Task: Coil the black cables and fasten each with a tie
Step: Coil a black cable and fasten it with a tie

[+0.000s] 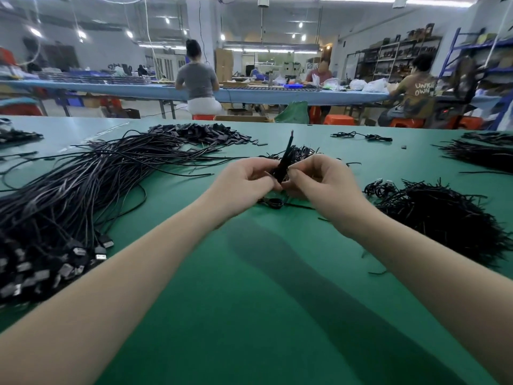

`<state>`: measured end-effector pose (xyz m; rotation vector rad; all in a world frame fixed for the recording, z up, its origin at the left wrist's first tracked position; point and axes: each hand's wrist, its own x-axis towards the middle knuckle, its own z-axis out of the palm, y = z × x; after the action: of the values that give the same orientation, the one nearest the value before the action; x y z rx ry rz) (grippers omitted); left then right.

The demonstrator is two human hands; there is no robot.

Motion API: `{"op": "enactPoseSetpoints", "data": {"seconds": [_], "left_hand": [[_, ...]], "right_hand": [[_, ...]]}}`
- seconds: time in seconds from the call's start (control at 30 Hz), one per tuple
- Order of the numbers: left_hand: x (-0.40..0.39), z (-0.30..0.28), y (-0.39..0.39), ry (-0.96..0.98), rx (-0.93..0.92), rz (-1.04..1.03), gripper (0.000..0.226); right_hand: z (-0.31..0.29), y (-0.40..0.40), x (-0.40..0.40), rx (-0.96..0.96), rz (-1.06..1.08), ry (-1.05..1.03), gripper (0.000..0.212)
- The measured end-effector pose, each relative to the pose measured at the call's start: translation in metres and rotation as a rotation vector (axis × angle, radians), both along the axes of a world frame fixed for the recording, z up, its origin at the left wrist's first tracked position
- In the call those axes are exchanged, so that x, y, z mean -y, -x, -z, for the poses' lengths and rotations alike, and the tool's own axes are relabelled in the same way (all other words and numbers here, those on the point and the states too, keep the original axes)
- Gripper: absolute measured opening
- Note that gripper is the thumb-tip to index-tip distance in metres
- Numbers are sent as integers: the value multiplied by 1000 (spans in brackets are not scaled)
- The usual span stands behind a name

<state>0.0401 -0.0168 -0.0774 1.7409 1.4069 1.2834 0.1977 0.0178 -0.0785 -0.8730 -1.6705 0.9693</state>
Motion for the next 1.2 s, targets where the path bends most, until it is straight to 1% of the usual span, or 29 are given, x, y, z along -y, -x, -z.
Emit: {"op": "enactPoseSetpoints", "data": {"seconds": [0.07,0.1,0.13,0.2,0.23,0.33,0.4,0.43,0.47,0.5,0.57,0.6,0.63,0.67,0.7,0.77,0.83,0.87,0.93,1.0,1.03,1.07,1.1,1.13,1.17,1.2], "left_hand": [[8,-3,-1,-101,-131,8,16],[12,-5,-1,-135,-178,11,15],[14,-5,-1,-171,-242,-12,15],[19,-5,-1,-240,-357,-131,18],[21,-5,-2,-246,-365,-174,21],[20,-4,-4,-215,-233,-185,20],[16,-4,-2,-179,-177,-186,20],[14,-5,0,-126,-124,-173,18],[13,-7,1,-41,-32,-148,16],[12,-9,2,71,105,-109,14],[11,-15,4,378,513,-15,15],[13,-18,5,526,718,40,16],[13,-20,8,614,858,82,14],[12,-19,11,648,919,104,14],[13,-18,13,656,927,104,13],[12,-13,14,612,851,62,13],[9,-8,10,543,698,46,26],[9,-8,8,519,634,55,29],[8,-8,7,513,603,75,30],[9,-7,8,482,568,95,28],[9,-6,9,442,491,92,26],[10,-3,8,381,374,70,21],[10,0,7,293,234,34,11],[11,0,5,200,91,-22,5],[10,3,5,121,-40,-82,21],[9,5,5,74,-118,-126,37]], "right_hand": [[-2,-4,7,-2,-35,29,14],[-3,-6,10,22,-42,25,14],[-5,-9,13,46,-52,21,15],[-9,-12,19,93,-68,5,13],[-9,-11,22,131,-46,-21,11],[-8,-6,20,224,85,-108,6],[-7,2,15,283,152,-204,6],[-6,6,13,333,189,-276,7],[-6,9,12,385,218,-351,8],[-5,12,11,444,238,-448,9],[-5,16,9,607,287,-759,7],[-3,15,7,651,304,-919,6],[1,15,5,642,304,-1024,6],[7,13,5,602,295,-1046,11],[13,13,6,552,268,-1002,16],[22,13,6,463,202,-886,18],[26,13,4,373,139,-760,12],[26,14,2,299,123,-691,9],[24,13,-2,197,147,-582,7],[22,13,-3,171,177,-495,10],[21,12,-3,175,179,-464,11],[21,12,-2,185,175,-448,12],[19,11,0,202,173,-449,11],[17,12,1,227,177,-459,9],[16,12,1,253,189,-473,8],[15,13,2,278,208,-493,8]]}}
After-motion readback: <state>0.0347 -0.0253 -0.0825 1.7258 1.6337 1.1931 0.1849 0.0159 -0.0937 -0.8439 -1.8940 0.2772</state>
